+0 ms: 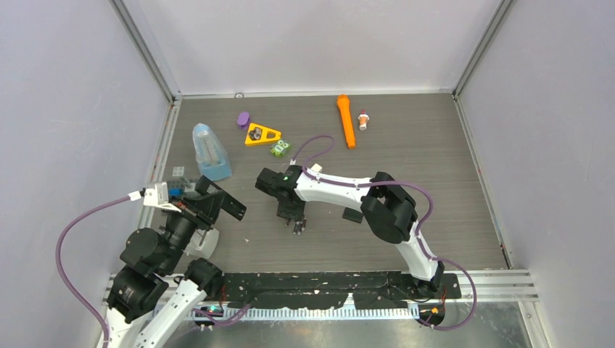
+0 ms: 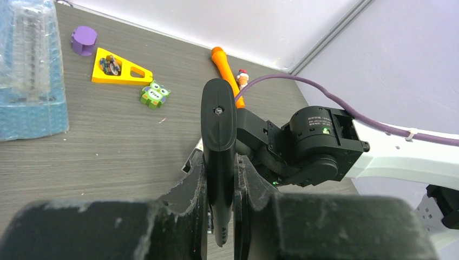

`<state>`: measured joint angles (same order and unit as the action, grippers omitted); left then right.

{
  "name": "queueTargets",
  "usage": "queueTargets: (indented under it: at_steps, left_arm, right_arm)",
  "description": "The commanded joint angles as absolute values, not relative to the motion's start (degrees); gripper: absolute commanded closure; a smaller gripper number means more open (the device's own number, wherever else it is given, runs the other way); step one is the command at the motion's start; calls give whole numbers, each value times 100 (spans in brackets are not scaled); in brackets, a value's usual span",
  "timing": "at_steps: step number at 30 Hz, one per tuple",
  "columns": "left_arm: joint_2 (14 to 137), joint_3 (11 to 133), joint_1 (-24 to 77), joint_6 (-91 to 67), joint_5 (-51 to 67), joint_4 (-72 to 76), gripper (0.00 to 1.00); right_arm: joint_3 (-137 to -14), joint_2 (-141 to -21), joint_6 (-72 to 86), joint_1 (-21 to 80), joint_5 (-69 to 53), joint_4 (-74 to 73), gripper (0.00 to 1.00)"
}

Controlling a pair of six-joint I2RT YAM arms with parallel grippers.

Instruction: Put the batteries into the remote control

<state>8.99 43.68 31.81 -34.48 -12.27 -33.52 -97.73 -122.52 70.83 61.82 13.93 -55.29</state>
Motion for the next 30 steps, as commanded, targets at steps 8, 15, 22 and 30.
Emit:
queueTargets:
  at_steps: [8, 15, 22, 30]
  left_arm:
    - [850, 4326, 3182, -3547, -1178, -3255, 100]
    - [828, 4333, 3182, -3556, -1219, -3346, 100]
    - [919, 4318, 3179, -3610, -1063, -3323, 100]
    - [1331, 3948, 3182, -3977, 31, -2568, 100]
  right_arm:
    - [-9904, -12538, 7053, 6074, 1312, -5438, 63]
    - [-9950, -12639, 7057, 6063, 1410, -5505, 75]
    - [-9944, -12198, 6618, 6069, 1740, -5392, 94]
    - [-8564, -9790, 5113, 6124, 2574, -4050, 95]
